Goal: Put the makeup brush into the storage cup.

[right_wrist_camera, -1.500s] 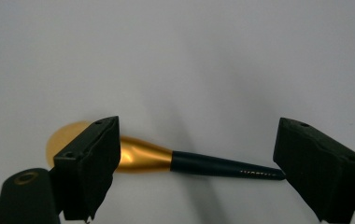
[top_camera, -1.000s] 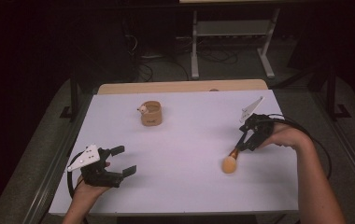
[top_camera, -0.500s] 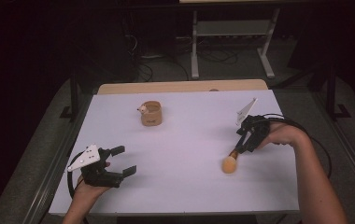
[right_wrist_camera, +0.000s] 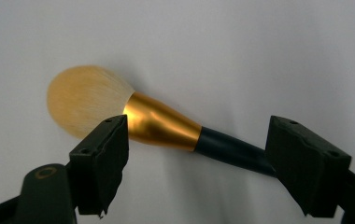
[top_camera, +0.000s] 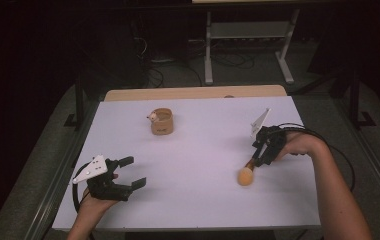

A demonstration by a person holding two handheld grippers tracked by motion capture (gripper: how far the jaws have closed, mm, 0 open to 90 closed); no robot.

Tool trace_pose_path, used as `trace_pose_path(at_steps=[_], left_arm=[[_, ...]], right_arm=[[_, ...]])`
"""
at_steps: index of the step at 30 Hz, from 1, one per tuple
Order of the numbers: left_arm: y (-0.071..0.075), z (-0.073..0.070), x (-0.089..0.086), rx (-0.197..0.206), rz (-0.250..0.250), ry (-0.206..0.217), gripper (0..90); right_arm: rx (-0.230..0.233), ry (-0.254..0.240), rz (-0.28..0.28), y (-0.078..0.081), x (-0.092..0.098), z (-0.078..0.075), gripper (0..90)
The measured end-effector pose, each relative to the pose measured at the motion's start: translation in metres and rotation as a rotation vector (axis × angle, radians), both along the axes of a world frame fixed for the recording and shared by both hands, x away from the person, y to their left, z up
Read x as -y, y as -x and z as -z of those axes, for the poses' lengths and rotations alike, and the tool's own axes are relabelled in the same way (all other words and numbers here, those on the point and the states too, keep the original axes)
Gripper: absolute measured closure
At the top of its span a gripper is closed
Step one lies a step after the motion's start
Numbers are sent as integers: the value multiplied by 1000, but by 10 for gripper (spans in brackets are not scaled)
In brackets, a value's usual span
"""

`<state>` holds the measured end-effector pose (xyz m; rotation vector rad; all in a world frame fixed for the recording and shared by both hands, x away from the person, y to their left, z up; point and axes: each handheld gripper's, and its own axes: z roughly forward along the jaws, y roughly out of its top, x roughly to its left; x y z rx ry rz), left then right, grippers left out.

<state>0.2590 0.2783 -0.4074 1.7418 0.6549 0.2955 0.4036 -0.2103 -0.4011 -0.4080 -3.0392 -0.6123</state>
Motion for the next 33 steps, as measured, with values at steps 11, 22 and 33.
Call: trace_pose_path(at_steps=[11, 22, 33], left_arm=[[0, 0, 0, 1, 6, -5, 101], [0, 1, 1, -8, 8, -3, 102], [0, 1, 1, -9, 9, -3, 102]], right_arm=[[-1, 30, -26, -4, -3, 9, 220], [-4, 31, -53, -4, -3, 14, 214], [-23, 40, -73, -3, -3, 17, 202]])
